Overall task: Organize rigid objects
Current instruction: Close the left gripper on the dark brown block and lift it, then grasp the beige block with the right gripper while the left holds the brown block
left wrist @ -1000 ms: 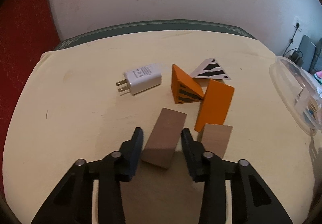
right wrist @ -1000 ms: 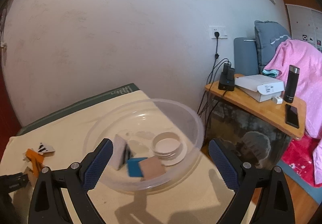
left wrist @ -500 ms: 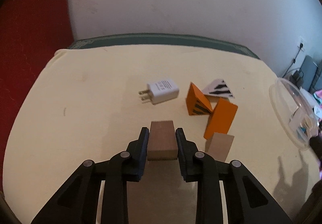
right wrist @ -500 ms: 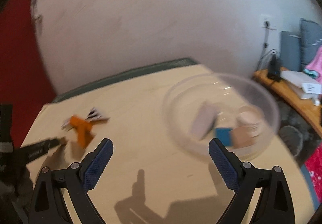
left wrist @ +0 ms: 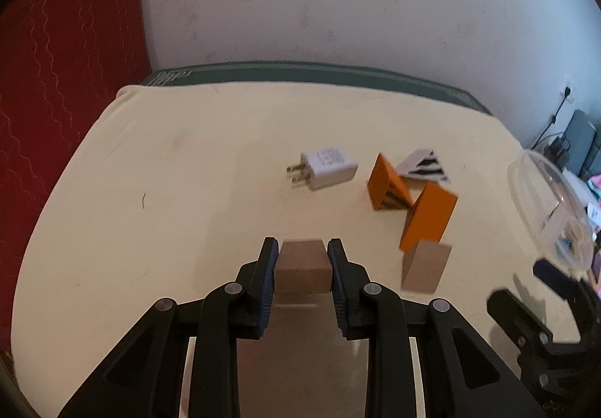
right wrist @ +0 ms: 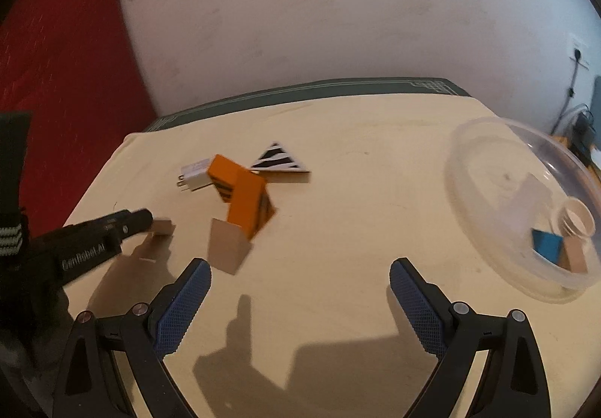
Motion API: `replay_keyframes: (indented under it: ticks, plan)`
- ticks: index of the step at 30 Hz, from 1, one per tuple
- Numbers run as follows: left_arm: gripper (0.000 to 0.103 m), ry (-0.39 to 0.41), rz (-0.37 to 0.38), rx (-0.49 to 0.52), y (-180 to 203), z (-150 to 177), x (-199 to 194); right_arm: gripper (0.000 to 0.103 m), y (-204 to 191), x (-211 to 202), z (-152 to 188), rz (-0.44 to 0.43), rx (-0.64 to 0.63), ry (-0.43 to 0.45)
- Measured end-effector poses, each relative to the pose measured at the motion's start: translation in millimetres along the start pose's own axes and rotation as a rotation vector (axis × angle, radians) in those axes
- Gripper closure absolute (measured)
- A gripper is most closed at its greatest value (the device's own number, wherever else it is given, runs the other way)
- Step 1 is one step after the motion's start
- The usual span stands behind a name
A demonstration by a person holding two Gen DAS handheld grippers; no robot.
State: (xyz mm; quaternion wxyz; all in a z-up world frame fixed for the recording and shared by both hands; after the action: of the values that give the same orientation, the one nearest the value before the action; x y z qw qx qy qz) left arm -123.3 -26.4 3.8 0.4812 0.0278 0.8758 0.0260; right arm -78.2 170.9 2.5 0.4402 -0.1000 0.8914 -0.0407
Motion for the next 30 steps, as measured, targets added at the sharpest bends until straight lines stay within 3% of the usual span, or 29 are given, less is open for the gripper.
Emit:
replay_keyframes:
  ticks: [7,11,18,30]
  plan:
    - [0.074,-0.038,-0.019,0.003,-10,15,2,0.007,-11,7,-7,-0.013,-0.023,-0.019]
    - [0.054,-0.05,-0.036,-0.029,-22,21,3,0.01,-15,13,-13,-0.022,-0.022,-0.023]
    - [0.049,-0.041,-0.025,-0.08,-38,23,-3,0.019,-31,27,-21,-0.036,-0.04,-0.051]
    - [0.047,-0.027,-0.015,-0.126,-52,23,-9,0.059,-49,53,-22,0.016,-0.081,-0.132]
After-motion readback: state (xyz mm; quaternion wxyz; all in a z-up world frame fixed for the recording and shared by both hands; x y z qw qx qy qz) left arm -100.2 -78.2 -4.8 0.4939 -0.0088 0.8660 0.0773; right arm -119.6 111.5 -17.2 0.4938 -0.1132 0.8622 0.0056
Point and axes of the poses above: each gripper's, at about its wrist camera, not at the fingertips, and x roughly the way its jaws point, y to its right, z to its underside, the point moved 5 cm from there along x, roughly the way its jaws point, and after that the axes turned 11 degrees about -y, right-handed, at the moved point
